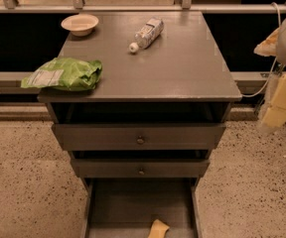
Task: Pick sponge from bottom drawer and place on counter
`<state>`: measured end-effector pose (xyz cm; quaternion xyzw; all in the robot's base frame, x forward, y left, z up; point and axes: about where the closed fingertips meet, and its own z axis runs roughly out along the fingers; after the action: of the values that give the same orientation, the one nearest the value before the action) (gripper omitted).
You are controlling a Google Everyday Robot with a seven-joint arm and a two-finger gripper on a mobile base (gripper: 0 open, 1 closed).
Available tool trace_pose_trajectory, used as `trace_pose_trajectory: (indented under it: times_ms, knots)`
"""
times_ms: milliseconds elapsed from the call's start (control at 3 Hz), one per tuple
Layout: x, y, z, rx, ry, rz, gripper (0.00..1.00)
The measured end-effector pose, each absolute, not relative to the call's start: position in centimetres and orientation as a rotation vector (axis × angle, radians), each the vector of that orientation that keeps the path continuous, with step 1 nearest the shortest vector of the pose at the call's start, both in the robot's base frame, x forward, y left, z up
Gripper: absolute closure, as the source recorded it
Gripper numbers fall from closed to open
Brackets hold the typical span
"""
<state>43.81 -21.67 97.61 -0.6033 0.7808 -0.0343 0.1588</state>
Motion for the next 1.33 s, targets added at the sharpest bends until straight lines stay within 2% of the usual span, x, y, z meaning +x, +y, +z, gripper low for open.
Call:
trace_pose_trajectory:
  times_ms: [667,1000,1333]
  knots:
    - [43.7,-21.2,95.9,-1.711,2.204,-0.071,0.0]
    - [41.5,-18.6,86.8,-1.662,2.147,0.144,0.0]
    - [39.8,-17.7,74.1,-1.553,2.188,0.415,0.0]
